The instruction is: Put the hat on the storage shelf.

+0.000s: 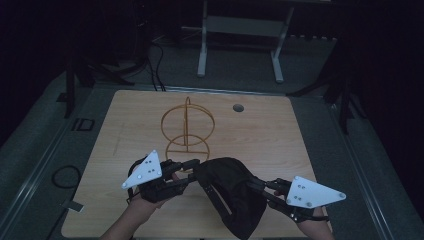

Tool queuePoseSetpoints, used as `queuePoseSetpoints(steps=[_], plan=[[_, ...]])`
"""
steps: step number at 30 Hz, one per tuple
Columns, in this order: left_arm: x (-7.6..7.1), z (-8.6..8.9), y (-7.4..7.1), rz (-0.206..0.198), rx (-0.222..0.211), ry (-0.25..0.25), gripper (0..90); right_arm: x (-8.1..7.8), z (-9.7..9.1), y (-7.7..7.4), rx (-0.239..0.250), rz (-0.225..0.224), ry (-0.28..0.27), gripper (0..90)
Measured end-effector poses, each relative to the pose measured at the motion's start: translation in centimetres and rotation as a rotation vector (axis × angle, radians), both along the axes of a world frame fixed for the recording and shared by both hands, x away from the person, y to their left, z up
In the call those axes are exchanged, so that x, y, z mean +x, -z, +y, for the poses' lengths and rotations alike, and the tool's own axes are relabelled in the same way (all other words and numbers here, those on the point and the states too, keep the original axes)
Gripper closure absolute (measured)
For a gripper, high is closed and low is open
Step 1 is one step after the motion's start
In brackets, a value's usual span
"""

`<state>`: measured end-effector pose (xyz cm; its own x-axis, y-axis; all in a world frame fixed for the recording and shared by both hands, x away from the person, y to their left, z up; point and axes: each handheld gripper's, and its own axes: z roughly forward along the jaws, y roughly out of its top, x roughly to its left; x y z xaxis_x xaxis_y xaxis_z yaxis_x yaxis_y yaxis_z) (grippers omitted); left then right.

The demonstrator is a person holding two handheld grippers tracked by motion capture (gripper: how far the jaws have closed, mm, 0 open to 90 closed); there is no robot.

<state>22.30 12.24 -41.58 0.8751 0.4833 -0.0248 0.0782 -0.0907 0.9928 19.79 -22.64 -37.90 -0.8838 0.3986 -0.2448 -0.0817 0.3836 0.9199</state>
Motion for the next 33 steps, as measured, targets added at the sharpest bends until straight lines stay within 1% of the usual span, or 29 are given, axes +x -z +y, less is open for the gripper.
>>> queuePoseSetpoints(steps=[1, 2, 4, 5, 6, 7, 11, 12, 16, 19, 21, 22, 23, 24, 26, 28, 32, 33], plan=[[-0.1, 0.1, 0.1, -0.009, 0.012, -0.006, 66.5, 0.1, -0.2, 0.0, 0.007, 0.000, 0.010, 88.1], [-0.2, 0.1, 0.2, -0.021, 0.028, -0.025, 66.4, 0.1, -0.4, 0.0, 0.010, 0.003, 0.019, 88.0], [-0.2, 0.3, 0.4, -0.021, 0.047, -0.034, 66.3, 0.3, -0.8, -0.1, 0.019, 0.007, 0.037, 88.1], [-0.3, 0.3, 0.6, -0.025, 0.058, -0.048, 66.3, 0.4, -0.9, -0.1, 0.025, 0.011, 0.044, 88.1], [-0.3, 0.4, 0.7, -0.022, 0.072, -0.053, 66.3, 0.5, -1.1, -0.1, 0.029, 0.012, 0.053, 88.1], [-0.3, 0.5, 0.9, -0.023, 0.076, -0.055, 66.3, 0.6, -1.3, -0.1, 0.036, 0.012, 0.064, 88.1], [-0.3, 1.2, 1.6, -0.017, 0.100, -0.096, 66.4, 1.0, -1.9, -0.2, 0.057, 0.019, 0.098, 88.0], [-0.3, 1.3, 1.7, -0.014, 0.106, -0.103, 66.4, 1.2, -2.1, -0.3, 0.063, 0.018, 0.116, 88.1], [-0.5, 2.1, 2.3, -0.014, 0.134, -0.133, 66.3, 1.7, -2.6, -0.5, 0.077, 0.017, 0.159, 88.1], [-0.5, 2.8, 2.9, -0.008, 0.155, -0.155, 66.3, 2.2, -3.0, -0.9, 0.087, 0.014, 0.188, 88.0], [-0.6, 3.1, 3.3, -0.013, 0.179, -0.180, 66.3, 2.6, -3.3, -1.4, 0.091, 0.004, 0.207, 88.0], [-0.6, 3.1, 3.3, -0.013, 0.179, -0.180, 66.0, 2.7, -3.3, -1.5, 0.094, 0.004, 0.215, 88.1], [-0.7, 3.6, 3.7, -0.002, 0.180, -0.190, 64.3, 3.0, -3.4, -1.8, 0.096, -0.002, 0.224, 88.0], [-0.7, 3.8, 3.9, 0.001, 0.190, -0.199, 64.2, 3.1, -3.5, -2.0, 0.098, -0.005, 0.230, 88.0], [-0.7, 4.4, 4.4, 0.016, 0.187, -0.209, 64.2, 3.6, -3.6, -2.5, 0.105, -0.006, 0.236, 88.0], [-0.7, 4.8, 5.0, 0.024, 0.194, -0.223, 64.2, 4.2, -3.7, -2.9, 0.119, -0.006, 0.240, 88.0], [-0.9, 5.3, 6.0, 0.047, 0.210, -0.247, 64.2, 5.1, -3.5, -3.9, 0.127, -0.023, 0.258, 88.1], [-0.9, 5.4, 6.3, 0.055, 0.212, -0.248, 62.7, 5.4, -3.4, -4.2, 0.127, -0.028, 0.263, 88.1]])
